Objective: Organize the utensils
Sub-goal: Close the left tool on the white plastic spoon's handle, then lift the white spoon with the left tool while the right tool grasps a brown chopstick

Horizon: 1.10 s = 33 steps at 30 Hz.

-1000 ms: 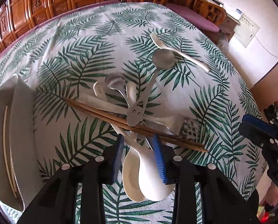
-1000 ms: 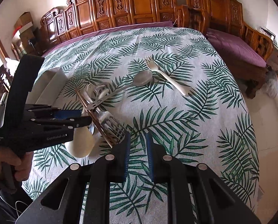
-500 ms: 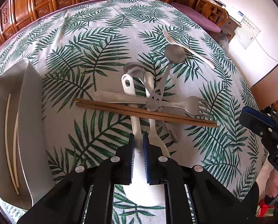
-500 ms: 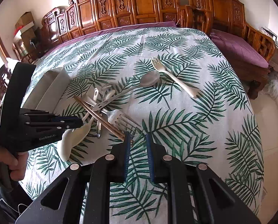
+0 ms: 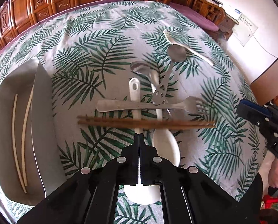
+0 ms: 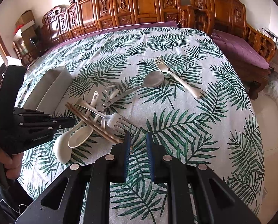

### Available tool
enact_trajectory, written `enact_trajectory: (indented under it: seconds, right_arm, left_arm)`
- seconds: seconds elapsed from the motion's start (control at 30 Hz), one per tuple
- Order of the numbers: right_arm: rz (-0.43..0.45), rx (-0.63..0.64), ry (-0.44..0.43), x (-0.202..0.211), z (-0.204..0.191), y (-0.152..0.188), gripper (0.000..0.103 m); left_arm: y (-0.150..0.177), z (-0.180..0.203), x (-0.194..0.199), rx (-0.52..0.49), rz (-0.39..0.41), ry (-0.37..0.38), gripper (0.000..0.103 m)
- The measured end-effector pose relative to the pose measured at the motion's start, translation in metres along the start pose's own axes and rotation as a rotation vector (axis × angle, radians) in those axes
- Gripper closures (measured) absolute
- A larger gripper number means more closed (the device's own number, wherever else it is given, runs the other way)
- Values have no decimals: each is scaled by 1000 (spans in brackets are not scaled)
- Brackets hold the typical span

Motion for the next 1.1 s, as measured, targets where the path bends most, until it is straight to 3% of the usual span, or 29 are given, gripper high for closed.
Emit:
enact_trajectory:
  seconds: [0.23, 0.43, 0.57, 0.6, 0.63, 0.67, 0.9, 1.1]
  right_arm:
    - [-3, 0, 3, 0, 0, 2, 84]
    - [-9, -2, 3, -2, 2, 4, 84]
    - [-13, -4, 0, -3, 1, 6, 84]
    - [-13, -3, -1, -3, 0, 6, 84]
    - [-12, -3, -2, -3, -1, 6, 84]
    - [-12, -3, -3, -3, -1, 6, 84]
    - [-10, -7, -9, -2, -3, 6, 84]
    - [-20, -9, -15, -6, -7, 9, 84]
  left_arm:
    - [-4, 6, -7, -27, -38, -32, 96]
    - [1, 4, -12, -29, -65, -34, 79]
    - [0, 9, -15, -86, -75, -78, 79]
    - [-1, 11, -16, -109, -79, -91, 82]
    - [-2, 13, -16, -118, -80, -84, 93]
    - [-4, 14, -17, -130, -86, -87, 94]
    - [-8, -1, -13, -101, -66, -111, 95]
    - [-21, -21, 13, -76, 3, -142, 95]
Point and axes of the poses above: each gripper's, at about its wrist camera, not at the fingertips, and x roughly against the way its jaws point, z to its right, y to its underside, the point moved 4 cm from there along -x, roughly the way its jaws point, and after that the axes turned 12 degrees about -x, right-handed, at the moved point
